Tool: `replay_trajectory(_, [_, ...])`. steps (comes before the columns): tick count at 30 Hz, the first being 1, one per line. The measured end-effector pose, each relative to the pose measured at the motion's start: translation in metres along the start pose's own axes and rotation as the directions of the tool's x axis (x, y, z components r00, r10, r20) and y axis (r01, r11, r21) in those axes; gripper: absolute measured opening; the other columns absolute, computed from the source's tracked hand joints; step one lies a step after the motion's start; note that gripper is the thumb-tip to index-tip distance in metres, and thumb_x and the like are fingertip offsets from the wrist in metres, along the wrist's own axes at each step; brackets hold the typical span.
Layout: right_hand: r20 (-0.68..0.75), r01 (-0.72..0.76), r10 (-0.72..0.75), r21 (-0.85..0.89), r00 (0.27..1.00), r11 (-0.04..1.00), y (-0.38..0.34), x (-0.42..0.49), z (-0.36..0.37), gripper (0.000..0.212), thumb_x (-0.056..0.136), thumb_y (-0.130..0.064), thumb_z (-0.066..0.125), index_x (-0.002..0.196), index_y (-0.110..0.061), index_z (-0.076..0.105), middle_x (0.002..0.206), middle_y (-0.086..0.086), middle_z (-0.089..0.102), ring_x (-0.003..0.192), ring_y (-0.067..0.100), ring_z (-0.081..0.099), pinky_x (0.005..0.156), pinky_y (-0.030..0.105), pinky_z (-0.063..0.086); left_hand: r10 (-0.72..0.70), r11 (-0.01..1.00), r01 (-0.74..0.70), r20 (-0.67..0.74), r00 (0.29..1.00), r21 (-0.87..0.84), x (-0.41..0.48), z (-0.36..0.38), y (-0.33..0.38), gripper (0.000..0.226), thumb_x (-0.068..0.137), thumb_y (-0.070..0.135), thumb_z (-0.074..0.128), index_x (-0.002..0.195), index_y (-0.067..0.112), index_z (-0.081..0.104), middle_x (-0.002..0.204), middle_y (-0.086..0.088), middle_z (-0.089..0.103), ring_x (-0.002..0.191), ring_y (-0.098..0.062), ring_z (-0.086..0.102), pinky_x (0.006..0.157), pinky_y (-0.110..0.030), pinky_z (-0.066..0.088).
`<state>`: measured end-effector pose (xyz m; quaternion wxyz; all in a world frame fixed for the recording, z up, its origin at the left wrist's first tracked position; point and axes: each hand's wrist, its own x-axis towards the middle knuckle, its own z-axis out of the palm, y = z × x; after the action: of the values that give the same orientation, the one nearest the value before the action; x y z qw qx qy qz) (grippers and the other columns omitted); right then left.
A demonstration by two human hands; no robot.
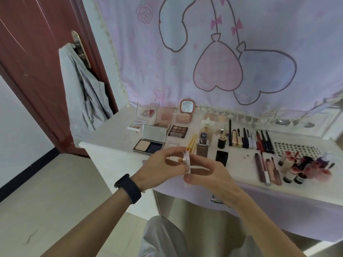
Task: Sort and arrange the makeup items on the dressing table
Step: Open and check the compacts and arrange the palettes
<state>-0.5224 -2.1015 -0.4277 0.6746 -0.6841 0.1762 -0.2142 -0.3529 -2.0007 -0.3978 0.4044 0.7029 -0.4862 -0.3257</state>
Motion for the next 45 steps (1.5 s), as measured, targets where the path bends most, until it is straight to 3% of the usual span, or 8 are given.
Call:
replay_trajectory(8, [-0.023, 0.058, -0.060, -0.061, 0.998, 0.996, 0.012, 0.004, 0.000, 0.057, 0.073, -0.022, 0.086, 0.122, -0.047, 0.068, 0.117, -0.009, 0.074, 0.110, 0.010, 0.069, 0.088, 0.017, 0.054, 0.013, 1.000, -0.013, -0.019, 1.000, -0.003, -0.006, 0.004, 0.003, 0.072, 0.064, 0.031, 0.070, 0.135, 0.034, 0.057, 0.109, 0.031, 0.065, 0.095, 0.001, 0.069, 0.077, -0.016, 0.055])
replay_trajectory(16, [0.007, 0.007, -0.006, -0.022, 1.000, 1.000, 0.020, 0.007, 0.001, 0.058, 0.075, -0.025, 0.087, 0.127, -0.041, 0.067, 0.118, -0.004, 0.074, 0.111, 0.016, 0.070, 0.094, 0.029, 0.056, -0.026, 1.000, 0.026, -0.034, 0.999, 0.000, -0.009, 0.006, 0.001, 0.074, 0.065, 0.030, 0.067, 0.138, 0.030, 0.055, 0.118, 0.018, 0.064, 0.106, -0.011, 0.066, 0.098, -0.030, 0.053])
replay_trajectory(22, [0.006, -0.016, 0.016, 0.002, 1.000, 1.000, 0.023, 0.007, 0.003, 0.052, 0.074, -0.026, 0.088, 0.120, -0.041, 0.071, 0.115, -0.003, 0.075, 0.109, 0.016, 0.071, 0.088, 0.019, 0.055, -0.061, 0.998, 0.061, 0.001, 0.998, -0.026, -0.009, 0.001, -0.003, 0.075, 0.063, 0.029, 0.069, 0.137, 0.030, 0.055, 0.116, 0.013, 0.064, 0.102, -0.012, 0.067, 0.080, -0.016, 0.053])
replay_trajectory(29, [0.018, -0.112, 0.112, -0.015, 0.994, 0.994, 0.016, 0.015, 0.017, 0.032, 0.074, -0.046, 0.084, 0.104, -0.043, 0.077, 0.107, -0.011, 0.076, 0.099, 0.010, 0.072, 0.074, 0.019, 0.057, -0.195, 0.950, 0.213, 0.102, 0.976, -0.228, -0.008, -0.009, -0.008, 0.060, 0.065, 0.032, 0.068, 0.124, 0.023, 0.063, 0.106, -0.007, 0.074, 0.093, -0.024, 0.074, 0.091, -0.039, 0.058])
replay_trajectory(33, [-0.037, -0.168, 0.165, -0.080, 0.986, 0.983, 0.011, 0.027, 0.021, 0.028, 0.066, -0.057, 0.080, 0.091, -0.043, 0.079, 0.096, -0.010, 0.077, 0.088, 0.013, 0.074, 0.073, 0.026, 0.061, -0.197, 0.913, 0.233, 0.138, 0.971, -0.335, -0.005, -0.014, -0.017, 0.037, 0.070, 0.031, 0.065, 0.101, 0.012, 0.071, 0.105, -0.009, 0.074, 0.098, -0.027, 0.071, 0.097, -0.043, 0.055])
replay_trajectory(38, [-0.104, -0.113, 0.085, -0.304, 0.991, 0.946, 0.003, 0.038, 0.037, 0.060, 0.061, -0.091, 0.060, 0.096, -0.045, 0.076, 0.084, -0.017, 0.075, 0.079, 0.006, 0.071, 0.077, 0.027, 0.061, -0.214, 0.854, 0.247, 0.123, 0.969, -0.458, 0.000, -0.026, -0.025, 0.043, 0.073, 0.032, 0.058, 0.100, -0.001, 0.063, 0.114, -0.023, 0.068, 0.099, -0.035, 0.068, 0.098, -0.047, 0.054])
replay_trajectory(42, [-0.033, -0.068, 0.059, -0.462, 0.998, 0.884, -0.005, 0.043, 0.045, 0.062, 0.077, -0.086, 0.048, 0.120, -0.046, 0.068, 0.092, -0.029, 0.071, 0.087, -0.007, 0.066, 0.086, 0.025, 0.054, -0.232, 0.760, 0.230, 0.076, 0.970, -0.608, -0.001, -0.038, -0.029, 0.024, 0.068, 0.023, 0.058, 0.084, 0.006, 0.061, 0.115, -0.024, 0.066, 0.092, -0.033, 0.068, 0.082, -0.037, 0.057])
replay_trajectory(45, [0.011, -0.032, 0.043, -0.481, 0.999, 0.876, -0.008, 0.045, 0.047, 0.046, 0.088, -0.071, 0.054, 0.122, -0.044, 0.068, 0.102, -0.027, 0.072, 0.093, -0.007, 0.066, 0.089, 0.024, 0.051, -0.289, 0.722, 0.261, 0.063, 0.955, -0.641, -0.005, -0.044, -0.036, 0.035, 0.067, 0.026, 0.056, 0.096, 0.008, 0.064, 0.101, -0.017, 0.064, 0.084, -0.030, 0.068, 0.073, -0.033, 0.055])
